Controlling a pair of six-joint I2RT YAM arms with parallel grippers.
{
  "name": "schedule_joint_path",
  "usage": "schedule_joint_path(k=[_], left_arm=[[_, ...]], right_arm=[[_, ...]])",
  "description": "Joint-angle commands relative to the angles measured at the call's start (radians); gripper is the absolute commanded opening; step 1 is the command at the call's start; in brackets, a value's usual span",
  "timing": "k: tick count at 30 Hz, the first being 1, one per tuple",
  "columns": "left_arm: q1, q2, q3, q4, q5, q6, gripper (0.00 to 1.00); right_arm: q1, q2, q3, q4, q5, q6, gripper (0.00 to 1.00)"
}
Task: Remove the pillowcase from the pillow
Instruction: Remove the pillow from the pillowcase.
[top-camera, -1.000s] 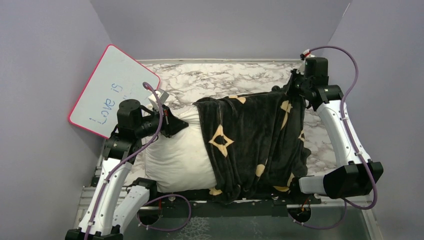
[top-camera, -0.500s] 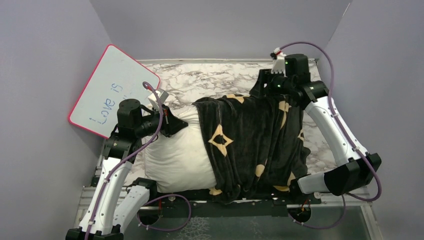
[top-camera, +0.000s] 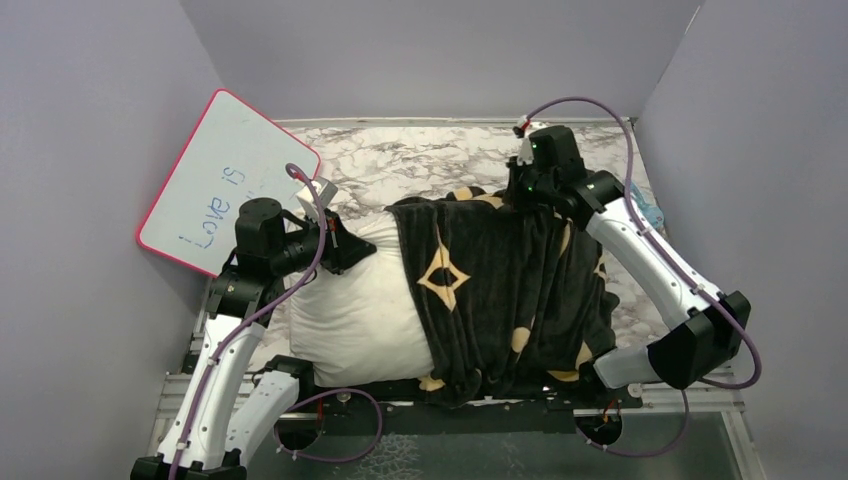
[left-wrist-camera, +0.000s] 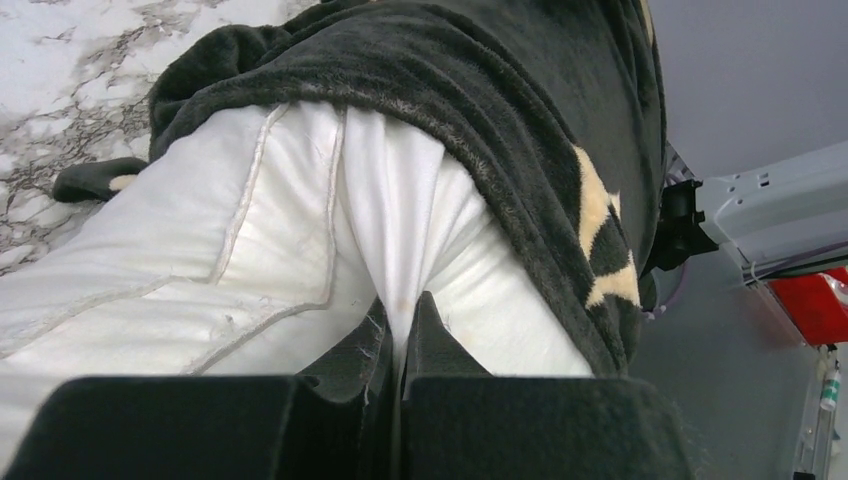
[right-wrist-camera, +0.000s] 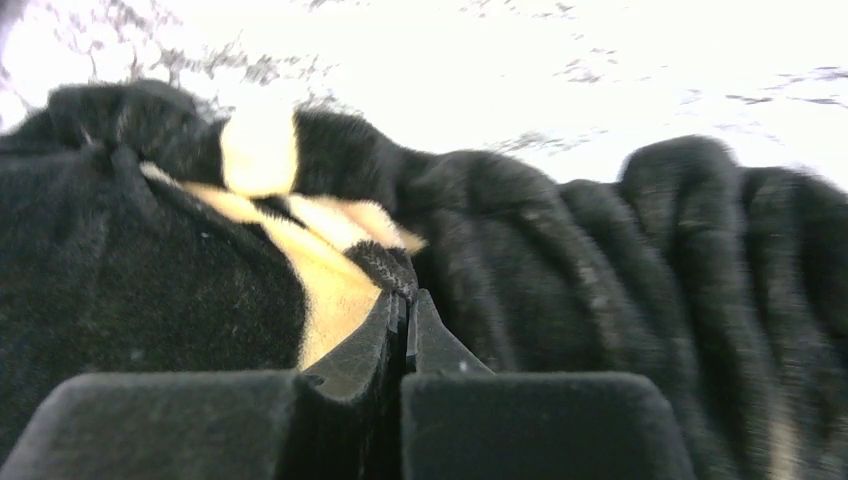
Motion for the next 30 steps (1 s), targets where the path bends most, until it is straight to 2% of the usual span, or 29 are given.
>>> schedule_joint_path(k=[1,4,6,9,12,14,18,20,26,27,30], left_arm=[[0.0,-0.024,0.039,-0.026,0.012,-0.024,0.0],[0.0,-0.028,0.037,-0.03,0.009,-0.021,0.0],[0.0,-0.032,0.034,-0.029,0.007,-0.021,0.0],[-0.001,-0.03,0.033,-0.03,0.011,-0.019,0.0],[0.0,-0.027,0.035,-0.029,0.011,-0.017,0.0],[0.0,-0.021,0.038,-0.03,0.011,-0.017,0.0],[0.0,-0.017,0.045,-0.029,0.014,-0.015,0.0],[0.0,-0.017,0.045,-0.029,0.014,-0.016,0.0],[0.0,-0.017,0.042,-0.03,0.012,-0.022,0.0],[0.0,-0.017,0.043,-0.03,0.011,-0.022,0.0],[0.0,-0.019,0.046,-0.031,0.011,-0.023,0.0]], right_arm=[[-0.168,-0.071,-0.002,0.019,0.244,-0.053,0.01],[-0.297,-0.08,0.015,0.016,0.213,-0.04,0.01],[-0.321,-0.082,0.032,0.012,0.184,-0.016,0.01],[-0.323,-0.087,0.061,0.009,0.006,0.003,0.01],[-0.321,-0.086,0.078,0.01,-0.265,0.039,0.23],[-0.299,-0.081,0.086,0.018,-0.363,0.068,0.36],[-0.146,-0.052,0.114,0.009,-0.272,0.053,0.68],[-0.071,-0.027,0.118,0.003,-0.234,0.041,0.74],[0.086,0.073,0.081,-0.045,-0.148,0.034,0.76],[0.09,0.084,0.067,-0.062,-0.114,0.038,0.72],[0.091,0.06,0.001,-0.049,0.021,0.043,0.43]])
